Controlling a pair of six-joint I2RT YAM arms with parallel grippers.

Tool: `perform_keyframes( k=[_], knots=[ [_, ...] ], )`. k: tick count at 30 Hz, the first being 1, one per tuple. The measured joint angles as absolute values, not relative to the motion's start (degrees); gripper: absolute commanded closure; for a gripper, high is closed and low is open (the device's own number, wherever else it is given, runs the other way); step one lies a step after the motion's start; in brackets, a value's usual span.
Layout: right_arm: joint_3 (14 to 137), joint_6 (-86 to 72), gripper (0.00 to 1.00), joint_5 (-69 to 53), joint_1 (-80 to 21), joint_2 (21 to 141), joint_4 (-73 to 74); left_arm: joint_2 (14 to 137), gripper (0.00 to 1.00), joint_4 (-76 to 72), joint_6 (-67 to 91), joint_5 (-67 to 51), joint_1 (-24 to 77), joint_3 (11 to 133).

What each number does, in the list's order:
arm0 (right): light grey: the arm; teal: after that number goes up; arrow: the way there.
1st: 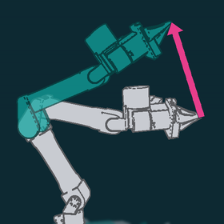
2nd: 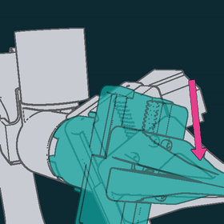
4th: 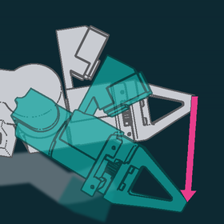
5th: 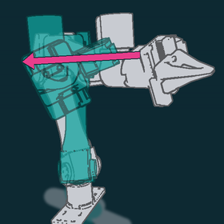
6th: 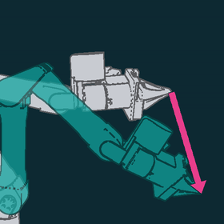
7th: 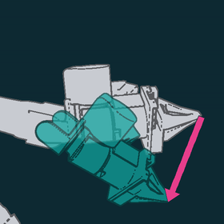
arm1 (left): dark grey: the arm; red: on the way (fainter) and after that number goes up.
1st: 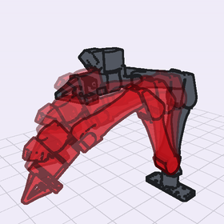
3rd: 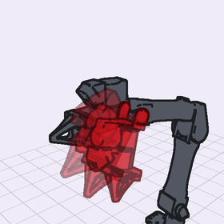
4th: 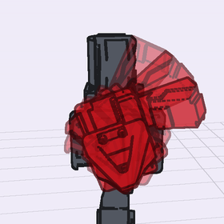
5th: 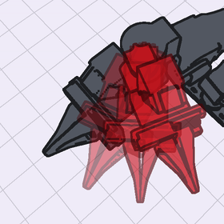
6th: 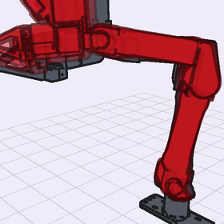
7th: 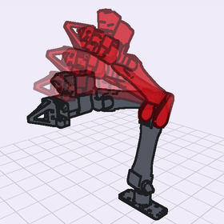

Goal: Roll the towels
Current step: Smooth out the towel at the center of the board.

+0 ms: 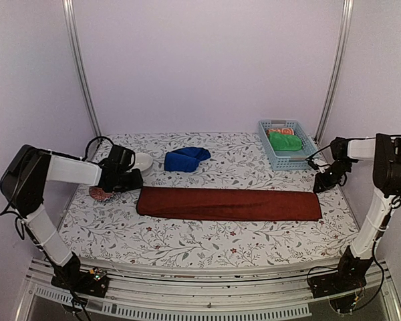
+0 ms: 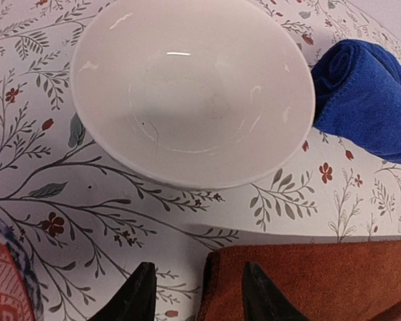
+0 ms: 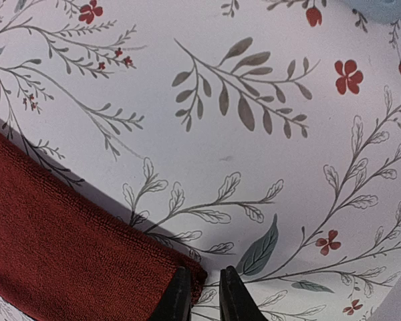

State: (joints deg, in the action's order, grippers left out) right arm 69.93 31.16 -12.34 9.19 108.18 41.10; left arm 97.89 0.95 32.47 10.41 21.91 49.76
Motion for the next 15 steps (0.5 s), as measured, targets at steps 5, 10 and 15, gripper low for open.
perform_keyframes(
  k=[5,10,15],
  knots=[
    [68.31,30.13,0.66,-12.56,9.19,103.81,41.65,90.11,0.60,4.60,33.54,8.49,24.01,47.51],
    [61.34,32.47,0.67,-15.42,8.47,90.02,44.64,84.23,0.69,6.35,34.41,2.92,25.78,43.83],
    [51.37,38.89,0.66,-16.29,2.02,81.84,46.17,85.32,0.73,6.79,33.65,-3.55,25.89,40.73]
  ],
)
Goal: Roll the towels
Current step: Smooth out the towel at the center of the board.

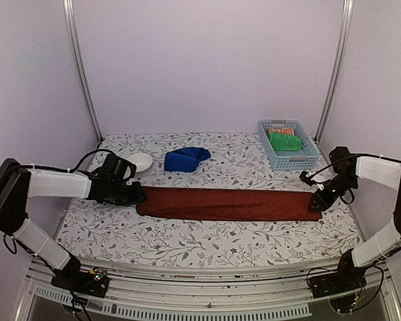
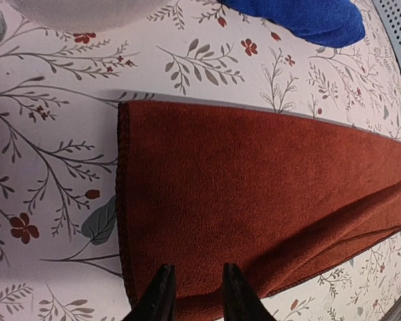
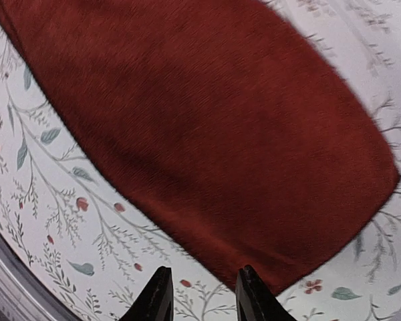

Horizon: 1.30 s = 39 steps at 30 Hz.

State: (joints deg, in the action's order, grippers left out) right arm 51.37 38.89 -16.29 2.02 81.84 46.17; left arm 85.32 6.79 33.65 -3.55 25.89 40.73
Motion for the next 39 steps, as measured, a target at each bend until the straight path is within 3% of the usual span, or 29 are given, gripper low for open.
perform_keyframes(
  k=[8,23,28,33,39],
  knots=[
    [45.28,43.64,0.59,-15.79,-1.02,81.25,48.38,90.43,0.71,6.63,32.62,-8.45,26.26,40.73],
    [42.76,49.54,0.59,-8.10,-1.02,77.93,46.63,94.39,0.72,5.30,31.53,-8.51,26.30,42.37],
    [41.95,50.46,0.69,-4.78,-1.02,80.14,44.25,94.85,0.72,5.21,31.48,-8.43,26.30,42.81],
    [41.95,51.16,0.94,-2.57,-1.04,81.17,41.76,95.11,0.72,5.23,31.44,-8.32,26.30,43.09],
    [41.91,52.60,0.97,-1.08,-1.02,80.14,41.10,95.31,0.73,5.32,31.24,-8.25,26.30,43.35]
  ],
)
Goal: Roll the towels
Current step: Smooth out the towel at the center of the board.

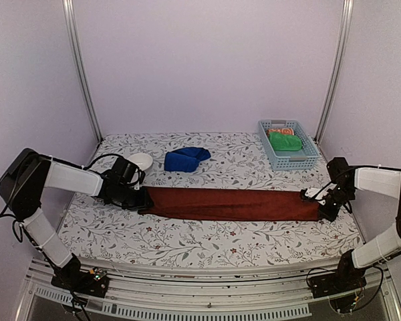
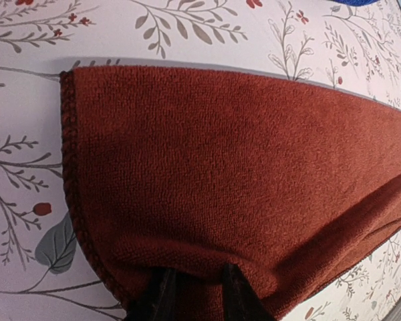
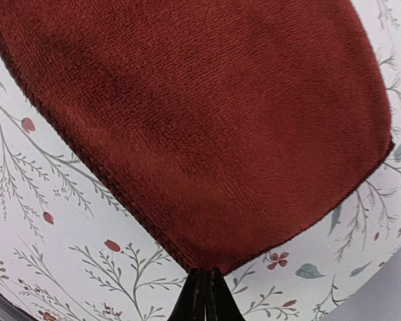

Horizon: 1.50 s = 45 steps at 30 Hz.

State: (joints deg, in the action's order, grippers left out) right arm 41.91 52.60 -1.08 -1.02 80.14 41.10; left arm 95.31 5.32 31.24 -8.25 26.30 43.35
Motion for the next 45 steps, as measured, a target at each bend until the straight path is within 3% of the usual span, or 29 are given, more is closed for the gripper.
perform_keyframes(
  k=[6,9,12,16,25,29,31,45],
  knots=[
    [41.56,56.47,0.95,-0.10,-1.02,73.63,42.57,95.31,0.73,5.41,30.96,-8.10,26.30,43.40],
    [41.54,57.84,0.68,-0.05,-0.97,73.17,43.48,95.31,0.73,5.43,30.83,-8.10,26.30,43.40],
    [41.06,58.81,0.62,-0.12,-0.97,73.12,43.51,95.31,0.73,5.45,30.65,-8.12,26.30,43.42],
    [40.05,59.92,0.61,-0.54,-0.97,73.36,43.16,95.33,0.73,5.48,30.46,-8.14,26.30,43.46],
    [39.99,60.69,0.72,-0.51,-0.97,79.77,39.55,95.39,0.73,5.45,30.41,-8.14,26.30,43.46],
    [39.99,60.93,0.91,-0.49,-0.97,81.36,38.92,95.39,0.73,5.45,30.41,-8.12,26.30,43.46],
    [39.99,61.39,0.95,-0.34,-0.99,81.49,38.85,95.39,0.73,5.45,30.41,-8.12,26.30,43.46],
    [40.01,63.94,0.97,3.40,0.05,74.41,40.99,95.39,0.73,5.45,30.02,-8.12,26.20,43.46]
  ],
)
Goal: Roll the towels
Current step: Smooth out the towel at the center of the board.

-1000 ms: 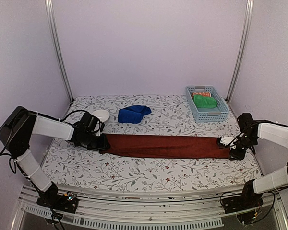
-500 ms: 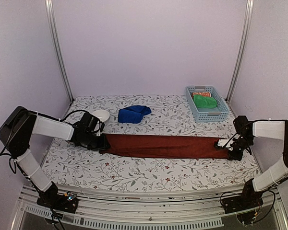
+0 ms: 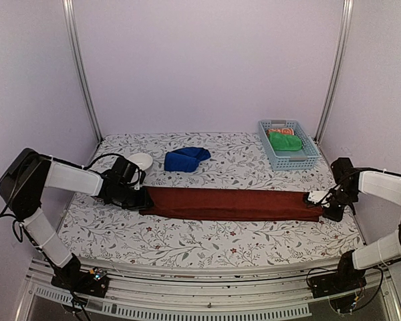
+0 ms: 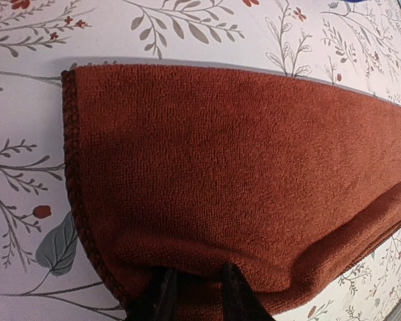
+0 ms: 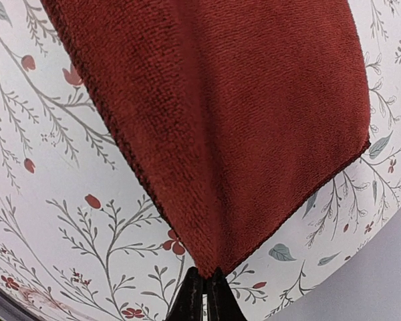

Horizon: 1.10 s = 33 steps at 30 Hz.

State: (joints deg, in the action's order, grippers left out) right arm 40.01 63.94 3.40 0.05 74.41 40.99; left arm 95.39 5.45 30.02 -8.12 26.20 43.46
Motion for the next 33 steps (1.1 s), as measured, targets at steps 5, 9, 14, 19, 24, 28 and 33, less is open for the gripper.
perform_keyframes(
  k=[5,9,14,19,24,28,33],
  knots=[
    [38.26,65.63,0.89,3.81,0.25,74.39,41.17,95.33,0.73,5.76,29.98,-8.12,26.17,43.59],
    [36.95,66.04,0.70,3.38,0.45,74.59,42.46,95.00,0.72,6.83,29.74,-8.03,26.17,43.75],
    [41.76,64.45,0.64,-2.26,0.58,75.92,47.55,94.04,0.71,9.67,29.08,-6.98,26.11,44.16],
    [52.60,57.34,0.63,-7.79,1.98,79.79,49.12,92.62,0.68,12.25,28.86,-5.65,26.06,44.38],
    [54.87,46.96,0.63,-7.64,3.03,87.00,45.32,92.64,0.69,13.02,28.77,-5.32,25.98,44.86],
    [54.78,40.58,0.64,-8.40,3.18,91.48,44.07,93.43,0.74,12.84,28.88,-5.93,25.98,44.84],
    [54.06,37.63,0.68,-10.22,3.18,91.94,43.16,93.58,0.88,11.64,29.17,-7.27,25.98,43.86]
  ],
)
